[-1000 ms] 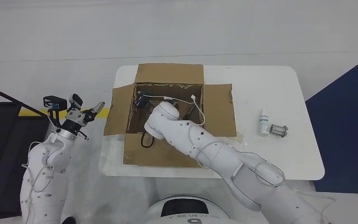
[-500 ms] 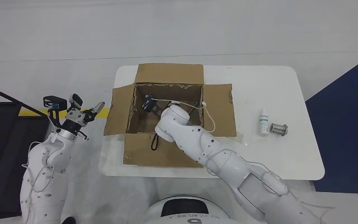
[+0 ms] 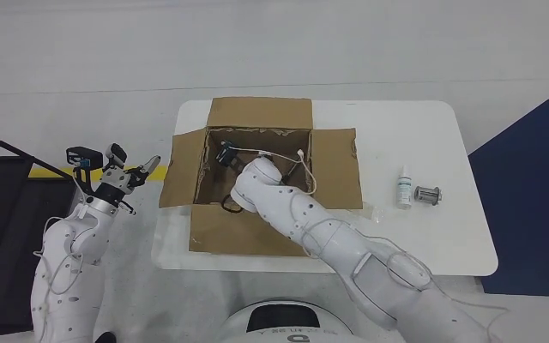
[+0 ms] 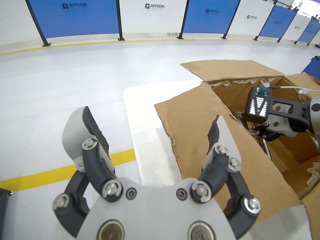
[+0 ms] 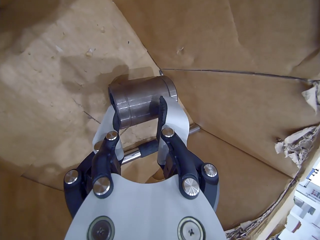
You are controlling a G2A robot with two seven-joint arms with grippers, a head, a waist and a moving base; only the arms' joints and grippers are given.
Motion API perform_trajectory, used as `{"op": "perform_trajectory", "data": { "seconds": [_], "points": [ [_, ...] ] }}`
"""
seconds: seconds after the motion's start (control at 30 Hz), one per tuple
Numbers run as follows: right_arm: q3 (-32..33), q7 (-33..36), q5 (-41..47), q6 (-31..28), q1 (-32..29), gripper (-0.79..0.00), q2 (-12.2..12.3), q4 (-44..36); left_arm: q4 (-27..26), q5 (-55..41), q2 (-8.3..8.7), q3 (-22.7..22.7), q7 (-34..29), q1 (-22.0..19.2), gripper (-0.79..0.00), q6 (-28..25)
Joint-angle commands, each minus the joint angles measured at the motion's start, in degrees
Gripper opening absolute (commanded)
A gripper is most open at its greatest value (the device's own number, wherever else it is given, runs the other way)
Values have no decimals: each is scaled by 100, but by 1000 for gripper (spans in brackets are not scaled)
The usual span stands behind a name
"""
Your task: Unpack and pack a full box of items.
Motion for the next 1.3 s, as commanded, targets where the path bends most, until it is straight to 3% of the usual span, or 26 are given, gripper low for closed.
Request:
{"op": "perform_trajectory", "data": {
  "seconds": [0.0,0.4,0.5,0.53,0.6,0.63,0.9,1.03,1.27],
  "points": [
    [-28,-11,-61,99,18,-493,-47,101,0,0,0,0,0,0,0,0],
    [-134,-83,-358,436,126,-520,-317,729,0,0,0,0,0,0,0,0],
    [-147,-125,-453,576,145,-563,-379,824,0,0,0,0,0,0,0,0],
    [-145,-135,-471,602,145,-631,-397,852,0,0,0,0,0,0,0,0],
    [-142,-163,-601,769,149,-631,-421,854,0,0,0,0,0,0,0,0],
    [-139,-159,-681,849,139,-785,-426,829,0,0,0,0,0,0,0,0],
    [68,-13,-1305,1119,-169,-785,-318,195,0,0,0,0,0,0,0,0],
    [292,62,-1455,888,-402,-785,-214,-235,0,0,0,0,0,0,0,0],
    [979,23,-1111,-119,-803,-785,6,-1283,0,0,0,0,0,0,0,0]
  ]
}}
